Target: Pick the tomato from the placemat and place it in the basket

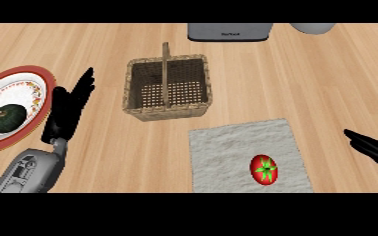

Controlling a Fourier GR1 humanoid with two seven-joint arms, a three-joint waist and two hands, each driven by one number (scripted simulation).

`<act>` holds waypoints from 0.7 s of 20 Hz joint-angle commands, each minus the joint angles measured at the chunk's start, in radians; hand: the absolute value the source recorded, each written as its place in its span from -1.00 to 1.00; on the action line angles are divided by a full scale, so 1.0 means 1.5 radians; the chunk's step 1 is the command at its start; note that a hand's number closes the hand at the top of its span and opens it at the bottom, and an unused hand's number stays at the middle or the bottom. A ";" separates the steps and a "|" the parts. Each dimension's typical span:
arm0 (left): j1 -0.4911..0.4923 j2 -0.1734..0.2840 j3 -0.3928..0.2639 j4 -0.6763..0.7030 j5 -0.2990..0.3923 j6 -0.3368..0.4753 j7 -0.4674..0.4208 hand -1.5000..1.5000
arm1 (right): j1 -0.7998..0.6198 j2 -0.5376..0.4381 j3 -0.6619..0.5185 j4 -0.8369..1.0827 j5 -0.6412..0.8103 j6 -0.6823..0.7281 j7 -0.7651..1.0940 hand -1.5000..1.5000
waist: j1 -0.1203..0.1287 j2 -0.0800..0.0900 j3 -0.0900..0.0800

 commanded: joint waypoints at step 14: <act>0.009 -0.060 0.072 -0.024 -0.089 -0.055 0.032 0.00 | -0.035 0.166 0.101 0.099 0.226 -0.028 -0.072 -1.00 | 0.000 0.000 0.000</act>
